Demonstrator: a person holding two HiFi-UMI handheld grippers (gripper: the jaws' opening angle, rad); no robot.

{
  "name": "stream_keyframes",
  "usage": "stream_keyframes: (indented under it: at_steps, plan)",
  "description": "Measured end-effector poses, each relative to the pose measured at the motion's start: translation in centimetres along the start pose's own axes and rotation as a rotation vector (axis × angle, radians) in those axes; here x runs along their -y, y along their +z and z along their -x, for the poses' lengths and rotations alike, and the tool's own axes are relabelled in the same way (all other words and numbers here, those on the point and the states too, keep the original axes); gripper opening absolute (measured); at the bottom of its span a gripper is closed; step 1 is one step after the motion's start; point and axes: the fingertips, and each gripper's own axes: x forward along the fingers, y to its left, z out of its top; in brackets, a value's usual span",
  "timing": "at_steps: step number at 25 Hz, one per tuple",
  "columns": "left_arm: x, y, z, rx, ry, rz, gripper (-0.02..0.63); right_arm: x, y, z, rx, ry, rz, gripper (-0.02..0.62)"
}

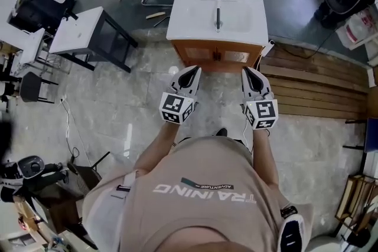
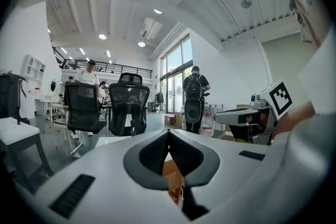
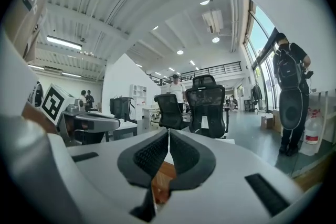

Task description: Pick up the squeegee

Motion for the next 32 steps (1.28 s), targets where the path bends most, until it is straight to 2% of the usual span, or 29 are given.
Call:
stream_keyframes:
  at_steps: [5,11,18,22,25,28,32]
  plan:
    - [0.2,0.7,-2.6,0.02,0.02,-0.007,0.011,2.5,-0.1,-1.1,0.006,0.02,-0.011,0.034]
    - [0.0,0.2,-3.6,-0.005,0.02,-0.011,0.012,3.4,-2.1,-2.3,-0.027,0.026,-0.065,0.034]
    - [-2.9,-0.1,-4.9,-0.014,0.016,-0.016,0.011,3.9,-1.6,-4.8,-0.013,0.013,-0.145,0.034]
    - [-4.2,0.6,-7.1,0.002,-0.025,-0.005,0.011,4.3,-0.5,-6.2,-0.025,-0.007,-0.124,0.034]
    - [-5.1,1.6,-9.1,0.016,-0.061,-0.025,0.011,5.1,0.9,-8.2,-0.018,-0.022,-0.098,0.034]
    - [-6.6,2.0,-11.0,0.004,-0.095,-0.046,0.011,5.8,2.2,-10.7,-0.011,-0.045,-0.058,0.034]
    - [-9.4,1.6,-12.6,-0.001,-0.114,-0.032,0.012,5.6,2.3,-13.6,-0.02,-0.059,-0.032,0.034]
